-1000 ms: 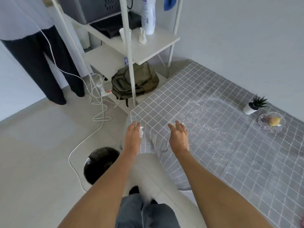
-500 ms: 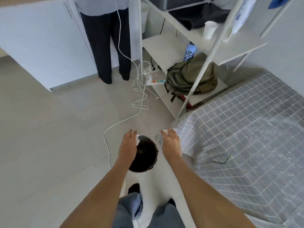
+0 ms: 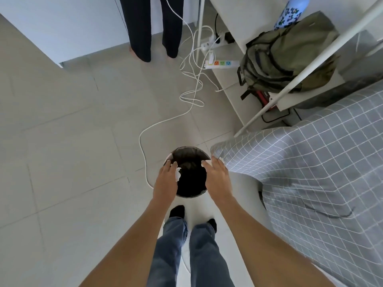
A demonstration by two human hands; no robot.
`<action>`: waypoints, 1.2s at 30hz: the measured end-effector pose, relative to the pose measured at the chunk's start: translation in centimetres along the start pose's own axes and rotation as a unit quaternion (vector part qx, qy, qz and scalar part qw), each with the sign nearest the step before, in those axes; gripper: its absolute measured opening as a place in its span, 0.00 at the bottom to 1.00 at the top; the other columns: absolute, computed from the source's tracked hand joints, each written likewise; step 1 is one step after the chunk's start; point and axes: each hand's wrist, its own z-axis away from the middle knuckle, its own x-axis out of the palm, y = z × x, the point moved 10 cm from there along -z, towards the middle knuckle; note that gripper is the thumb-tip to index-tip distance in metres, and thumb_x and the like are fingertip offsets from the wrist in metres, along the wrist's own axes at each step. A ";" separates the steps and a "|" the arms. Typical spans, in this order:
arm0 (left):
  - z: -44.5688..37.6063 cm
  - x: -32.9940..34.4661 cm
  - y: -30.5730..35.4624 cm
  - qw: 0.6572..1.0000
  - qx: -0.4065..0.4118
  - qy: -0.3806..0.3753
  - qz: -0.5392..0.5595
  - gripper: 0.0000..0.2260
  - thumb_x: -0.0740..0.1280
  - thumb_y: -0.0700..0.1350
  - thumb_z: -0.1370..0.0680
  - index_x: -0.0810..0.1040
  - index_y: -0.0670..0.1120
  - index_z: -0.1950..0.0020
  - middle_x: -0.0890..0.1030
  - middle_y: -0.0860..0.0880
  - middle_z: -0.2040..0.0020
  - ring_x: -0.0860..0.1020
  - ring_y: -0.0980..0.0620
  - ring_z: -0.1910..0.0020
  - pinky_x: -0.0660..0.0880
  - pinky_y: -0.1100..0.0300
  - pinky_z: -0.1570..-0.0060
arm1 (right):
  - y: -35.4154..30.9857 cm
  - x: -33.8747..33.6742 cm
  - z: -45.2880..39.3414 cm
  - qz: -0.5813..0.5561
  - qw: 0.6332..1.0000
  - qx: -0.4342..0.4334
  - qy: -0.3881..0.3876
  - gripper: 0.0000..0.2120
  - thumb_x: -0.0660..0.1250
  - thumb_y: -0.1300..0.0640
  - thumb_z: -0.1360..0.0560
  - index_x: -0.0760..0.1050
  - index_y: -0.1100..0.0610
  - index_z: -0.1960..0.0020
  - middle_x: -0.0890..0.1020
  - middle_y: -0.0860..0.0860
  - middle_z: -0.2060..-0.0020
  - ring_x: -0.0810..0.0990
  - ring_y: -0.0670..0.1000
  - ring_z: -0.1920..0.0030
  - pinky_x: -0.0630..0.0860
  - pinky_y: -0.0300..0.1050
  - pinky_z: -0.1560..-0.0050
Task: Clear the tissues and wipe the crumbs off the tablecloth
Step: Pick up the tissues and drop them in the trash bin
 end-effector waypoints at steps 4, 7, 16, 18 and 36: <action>-2.1 3.4 -1.8 1.000 -0.023 -0.011 0.006 0.26 0.65 0.36 0.23 0.62 0.44 0.25 0.64 0.44 0.25 0.64 0.44 0.28 0.65 0.53 0.30 | 1.2 4.1 -1.7 0.001 1.000 -0.007 -0.029 0.24 0.61 0.72 0.26 0.71 0.58 0.31 0.67 0.62 0.29 0.63 0.61 0.28 0.62 0.56 0.29; -3.5 5.2 -3.3 0.999 -0.034 -0.011 0.009 0.26 0.65 0.36 0.23 0.63 0.43 0.25 0.64 0.44 0.26 0.65 0.44 0.28 0.65 0.53 0.30 | 1.4 7.3 -2.8 0.002 0.999 -0.015 -0.051 0.23 0.61 0.69 0.24 0.70 0.57 0.30 0.66 0.61 0.29 0.63 0.60 0.27 0.62 0.55 0.29; -6.0 9.7 -6.9 0.999 -0.045 -0.014 0.004 0.26 0.65 0.35 0.22 0.62 0.43 0.25 0.64 0.44 0.26 0.65 0.44 0.28 0.65 0.55 0.30 | 2.1 14.3 -5.0 0.016 0.996 -0.033 -0.080 0.23 0.62 0.63 0.21 0.65 0.54 0.27 0.63 0.59 0.26 0.59 0.58 0.25 0.60 0.52 0.28; -6.4 10.2 -7.2 0.999 -0.050 -0.012 0.004 0.26 0.64 0.35 0.22 0.62 0.43 0.25 0.63 0.44 0.25 0.64 0.44 0.28 0.65 0.54 0.30 | 2.3 15.7 -5.3 0.037 0.994 -0.039 -0.097 0.26 0.62 0.58 0.20 0.58 0.51 0.24 0.58 0.59 0.24 0.55 0.59 0.24 0.58 0.54 0.27; -7.2 12.3 -4.6 0.996 -0.083 -0.004 0.031 0.27 0.62 0.34 0.22 0.59 0.43 0.24 0.59 0.43 0.23 0.59 0.45 0.25 0.61 0.55 0.29 | 7.3 14.9 -4.7 0.114 0.981 -0.012 -0.156 0.36 0.58 0.47 0.20 0.37 0.49 0.23 0.42 0.58 0.23 0.42 0.57 0.23 0.45 0.55 0.25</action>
